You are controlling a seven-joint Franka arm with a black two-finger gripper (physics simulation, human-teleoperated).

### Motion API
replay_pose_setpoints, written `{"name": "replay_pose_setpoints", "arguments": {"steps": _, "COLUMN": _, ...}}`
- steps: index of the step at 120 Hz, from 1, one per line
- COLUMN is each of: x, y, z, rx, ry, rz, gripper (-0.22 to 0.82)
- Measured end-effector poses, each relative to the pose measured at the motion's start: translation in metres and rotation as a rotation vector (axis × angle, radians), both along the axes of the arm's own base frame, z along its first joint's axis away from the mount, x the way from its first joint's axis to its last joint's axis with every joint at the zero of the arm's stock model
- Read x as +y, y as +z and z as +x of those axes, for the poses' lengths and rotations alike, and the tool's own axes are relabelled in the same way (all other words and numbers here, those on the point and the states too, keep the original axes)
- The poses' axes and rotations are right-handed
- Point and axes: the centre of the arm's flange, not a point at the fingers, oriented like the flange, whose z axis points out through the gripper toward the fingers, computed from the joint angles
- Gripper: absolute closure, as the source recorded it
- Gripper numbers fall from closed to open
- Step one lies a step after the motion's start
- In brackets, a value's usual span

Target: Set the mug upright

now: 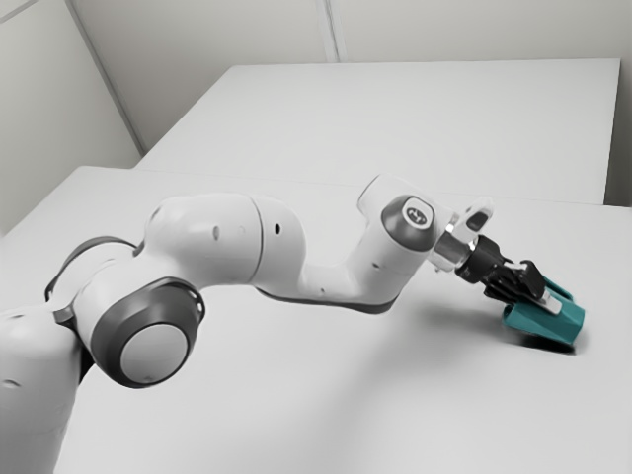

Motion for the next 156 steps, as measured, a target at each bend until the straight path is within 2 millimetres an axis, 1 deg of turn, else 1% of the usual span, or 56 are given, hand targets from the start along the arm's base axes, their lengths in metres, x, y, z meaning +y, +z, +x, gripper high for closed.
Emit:
{"name": "replay_pose_setpoints", "arguments": {"steps": 4, "x": 0.0, "y": 0.006, "z": 0.0, "rx": -0.007, "ry": 0.0, "rz": -0.004, "gripper": 0.73}}
{"name": "replay_pose_setpoints", "arguments": {"steps": 12, "x": 0.002, "y": 0.021, "z": 0.001, "rx": -0.026, "ry": -0.001, "rz": -0.009, "gripper": 0.74}}
{"name": "replay_pose_setpoints", "arguments": {"steps": 26, "x": 0.007, "y": 0.051, "z": -0.002, "rx": -0.06, "ry": -0.003, "rz": -0.015, "gripper": 0.75}}
{"name": "replay_pose_setpoints", "arguments": {"steps": 39, "x": 0.02, "y": 0.074, "z": -0.014, "rx": -0.074, "ry": -0.001, "rz": -0.002, "gripper": 0.75}}
{"name": "replay_pose_setpoints", "arguments": {"steps": 48, "x": 0.036, "y": 0.088, "z": -0.025, "rx": -0.086, "ry": 0.003, "rz": 0.021, "gripper": 0.75}}
{"name": "replay_pose_setpoints", "arguments": {"steps": 68, "x": 0.087, "y": 0.12, "z": -0.052, "rx": -0.139, "ry": 0.005, "rz": 0.115, "gripper": 0.75}}
{"name": "replay_pose_setpoints", "arguments": {"steps": 82, "x": 0.122, "y": 0.148, "z": -0.073, "rx": -0.215, "ry": -0.03, "rz": 0.233, "gripper": 0.75}}
{"name": "replay_pose_setpoints", "arguments": {"steps": 90, "x": 0.145, "y": 0.154, "z": -0.089, "rx": -0.233, "ry": -0.04, "rz": 0.302, "gripper": 0.76}}
{"name": "replay_pose_setpoints", "arguments": {"steps": 101, "x": 0.181, "y": 0.155, "z": -0.104, "rx": -0.241, "ry": -0.035, "rz": 0.395, "gripper": 0.75}}
{"name": "replay_pose_setpoints", "arguments": {"steps": 111, "x": 0.211, "y": 0.166, "z": -0.109, "rx": -0.261, "ry": -0.036, "rz": 0.487, "gripper": 0.75}}
{"name": "replay_pose_setpoints", "arguments": {"steps": 118, "x": 0.233, "y": 0.171, "z": -0.108, "rx": -0.263, "ry": -0.035, "rz": 0.555, "gripper": 0.76}}
{"name": "replay_pose_setpoints", "arguments": {"steps": 138, "x": 0.301, "y": 0.162, "z": -0.098, "rx": -0.197, "ry": -0.014, "rz": 0.733, "gripper": 0.75}}
{"name": "replay_pose_setpoints", "arguments": {"steps": 148, "x": 0.328, "y": 0.158, "z": -0.096, "rx": -0.162, "ry": -0.009, "rz": 0.808, "gripper": 0.75}}
{"name": "replay_pose_setpoints", "arguments": {"steps": 156, "x": 0.346, "y": 0.157, "z": -0.096, "rx": -0.137, "ry": -0.006, "rz": 0.86, "gripper": 0.75}}
